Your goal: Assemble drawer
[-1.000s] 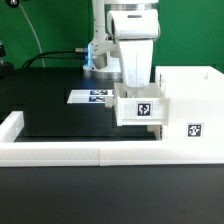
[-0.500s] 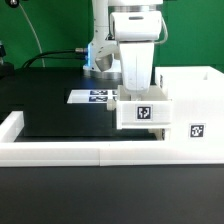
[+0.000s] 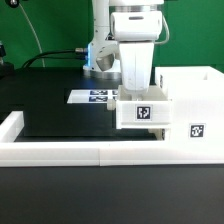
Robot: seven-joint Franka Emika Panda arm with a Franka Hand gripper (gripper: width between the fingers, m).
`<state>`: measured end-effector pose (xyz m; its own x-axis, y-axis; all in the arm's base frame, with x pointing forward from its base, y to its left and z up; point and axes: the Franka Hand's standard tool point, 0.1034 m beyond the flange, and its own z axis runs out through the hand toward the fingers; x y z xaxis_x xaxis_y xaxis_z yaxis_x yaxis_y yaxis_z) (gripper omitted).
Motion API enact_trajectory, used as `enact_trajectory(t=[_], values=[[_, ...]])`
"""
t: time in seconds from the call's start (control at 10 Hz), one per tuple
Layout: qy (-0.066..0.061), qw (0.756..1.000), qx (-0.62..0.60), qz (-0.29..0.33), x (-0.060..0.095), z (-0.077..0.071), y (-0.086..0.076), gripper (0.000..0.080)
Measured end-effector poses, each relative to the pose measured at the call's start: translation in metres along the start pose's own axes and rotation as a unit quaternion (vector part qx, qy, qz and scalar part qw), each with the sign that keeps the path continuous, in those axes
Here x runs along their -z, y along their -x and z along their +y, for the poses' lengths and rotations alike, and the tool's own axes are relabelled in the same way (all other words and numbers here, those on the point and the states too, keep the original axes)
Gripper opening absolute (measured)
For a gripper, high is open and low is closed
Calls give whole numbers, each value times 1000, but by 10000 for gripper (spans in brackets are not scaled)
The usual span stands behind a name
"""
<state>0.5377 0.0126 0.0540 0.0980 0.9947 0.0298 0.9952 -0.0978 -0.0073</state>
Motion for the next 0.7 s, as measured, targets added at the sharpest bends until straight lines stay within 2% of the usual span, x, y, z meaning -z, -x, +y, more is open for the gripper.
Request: enact_trajectory(t=[0.3,0.7], values=[[-3,1000,17,-4,1,-10,6,42],[-2,1000,16,-4,0,-11,7,42]])
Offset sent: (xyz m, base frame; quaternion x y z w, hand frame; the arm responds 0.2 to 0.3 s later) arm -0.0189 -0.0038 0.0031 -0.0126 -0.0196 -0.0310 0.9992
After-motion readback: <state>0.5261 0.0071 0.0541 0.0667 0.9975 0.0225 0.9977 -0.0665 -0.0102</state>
